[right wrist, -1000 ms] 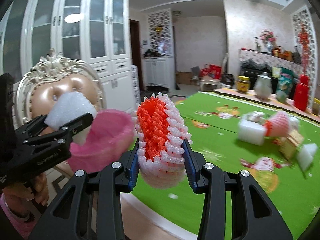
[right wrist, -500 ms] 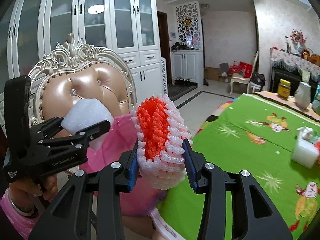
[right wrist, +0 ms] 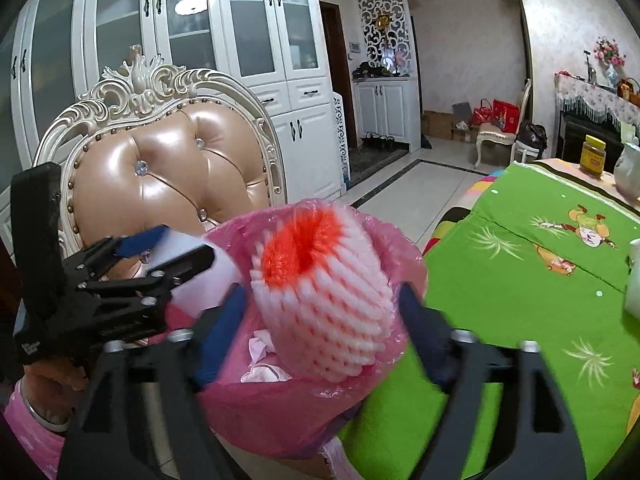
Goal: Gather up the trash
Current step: 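Open the left tool over the basket while the right tool releases the pink net, then move both open tools back over the table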
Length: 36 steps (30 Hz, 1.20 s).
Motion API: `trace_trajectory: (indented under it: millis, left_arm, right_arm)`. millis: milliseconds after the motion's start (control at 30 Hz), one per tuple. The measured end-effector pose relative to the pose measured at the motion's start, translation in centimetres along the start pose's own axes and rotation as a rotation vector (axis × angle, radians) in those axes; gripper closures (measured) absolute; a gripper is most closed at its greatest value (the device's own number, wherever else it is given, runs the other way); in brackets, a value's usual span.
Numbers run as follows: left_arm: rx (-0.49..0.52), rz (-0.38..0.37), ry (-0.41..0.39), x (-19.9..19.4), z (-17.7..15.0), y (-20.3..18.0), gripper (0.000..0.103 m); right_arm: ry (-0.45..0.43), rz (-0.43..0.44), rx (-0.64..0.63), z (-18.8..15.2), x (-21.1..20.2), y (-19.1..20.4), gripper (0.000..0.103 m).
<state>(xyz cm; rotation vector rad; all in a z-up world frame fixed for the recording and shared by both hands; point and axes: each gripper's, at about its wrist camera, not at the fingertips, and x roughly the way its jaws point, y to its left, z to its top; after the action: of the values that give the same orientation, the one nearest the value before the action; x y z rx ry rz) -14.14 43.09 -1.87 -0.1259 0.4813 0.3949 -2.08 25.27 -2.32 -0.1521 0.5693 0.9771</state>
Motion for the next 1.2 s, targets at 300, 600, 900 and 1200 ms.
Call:
trace_trajectory:
  millis: [300, 600, 900, 1200]
  left_arm:
    - [-0.012, 0.071, -0.067, -3.5, 0.0, 0.2, 0.005]
    - [0.105, -0.016, -0.087, -5.5, 0.4, -7.5, 0.005]
    - [0.208, -0.209, -0.043, -4.4, 0.9, -20.8, 0.005]
    - [0.276, -0.379, 0.005, -1.9, 2.2, -35.6, 0.005]
  right_arm:
    - [-0.058, -0.035, -0.007, 0.6, -4.0, -0.8, 0.025]
    - [-0.068, -0.187, -0.002, -0.8, -8.9, -4.3, 0.020]
    - [-0.053, -0.396, 0.069, -4.1, -15.8, -12.9, 0.019]
    - [-0.044, -0.631, 0.204, -9.0, -23.8, -24.1, 0.018]
